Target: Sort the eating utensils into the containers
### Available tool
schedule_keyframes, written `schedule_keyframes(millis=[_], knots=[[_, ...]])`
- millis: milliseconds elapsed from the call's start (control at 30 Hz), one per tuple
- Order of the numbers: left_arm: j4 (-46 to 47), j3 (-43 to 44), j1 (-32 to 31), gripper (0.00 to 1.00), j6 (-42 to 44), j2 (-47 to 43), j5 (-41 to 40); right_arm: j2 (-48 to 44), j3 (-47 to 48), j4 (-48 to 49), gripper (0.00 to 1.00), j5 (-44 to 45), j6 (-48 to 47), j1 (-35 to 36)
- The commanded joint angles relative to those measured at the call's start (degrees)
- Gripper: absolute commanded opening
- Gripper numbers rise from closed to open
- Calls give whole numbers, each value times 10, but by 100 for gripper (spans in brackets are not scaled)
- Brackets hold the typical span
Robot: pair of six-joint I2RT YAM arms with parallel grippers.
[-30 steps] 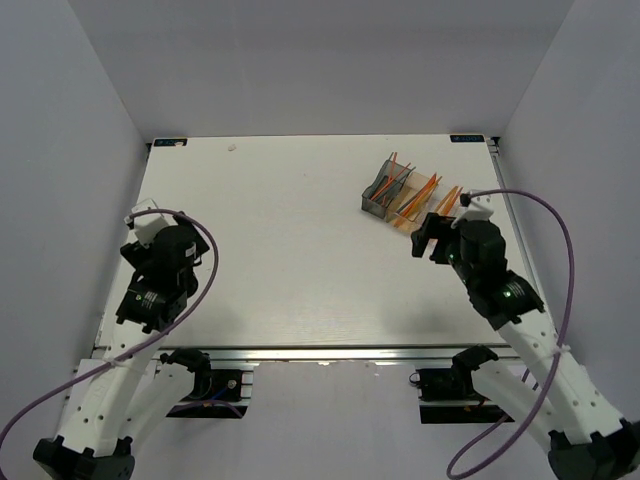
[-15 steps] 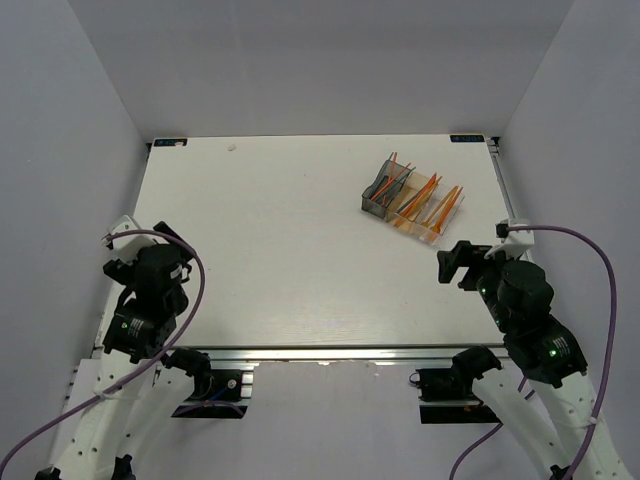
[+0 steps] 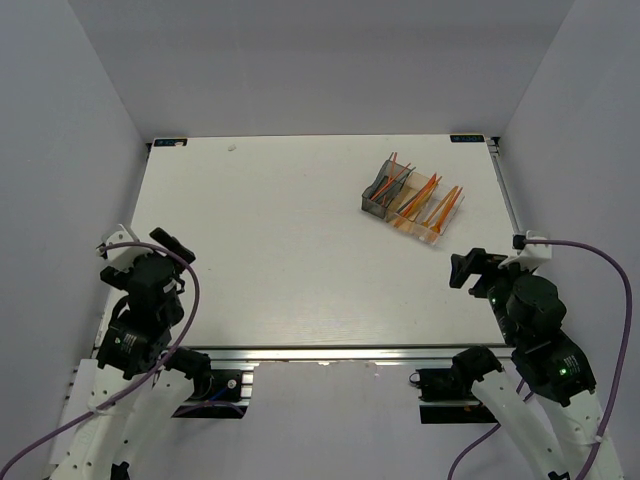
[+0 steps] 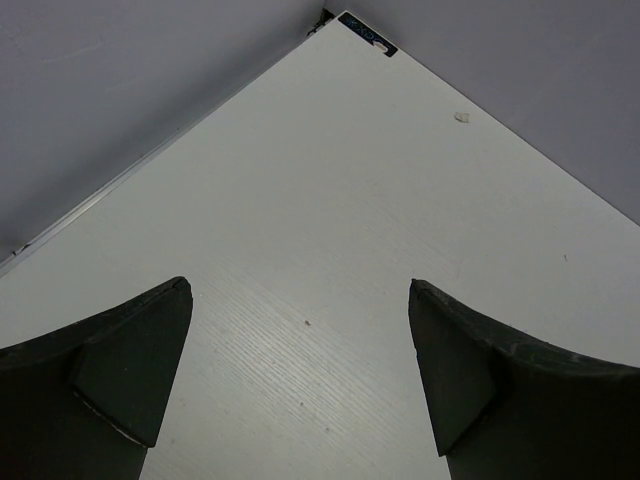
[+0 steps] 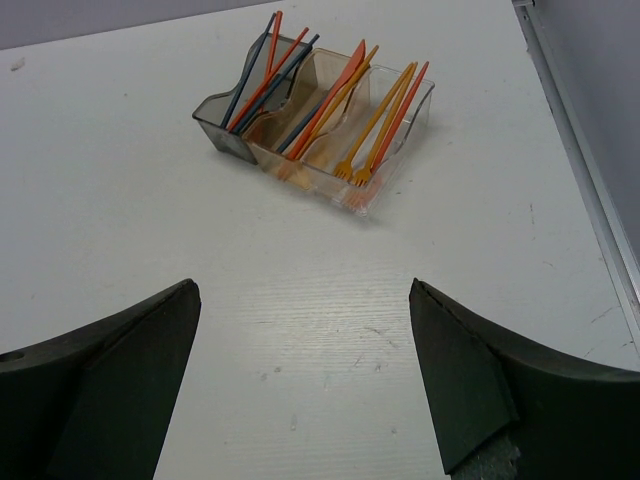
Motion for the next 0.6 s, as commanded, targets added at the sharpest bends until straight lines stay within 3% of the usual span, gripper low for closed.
schedule_keyframes(millis=[0, 567], knots=[[8, -8, -4, 98, 1, 9, 12, -9, 6, 7, 89, 17, -1, 0], [13, -18, -7, 98, -6, -6, 8, -22, -59, 54, 89, 12, -4, 0]])
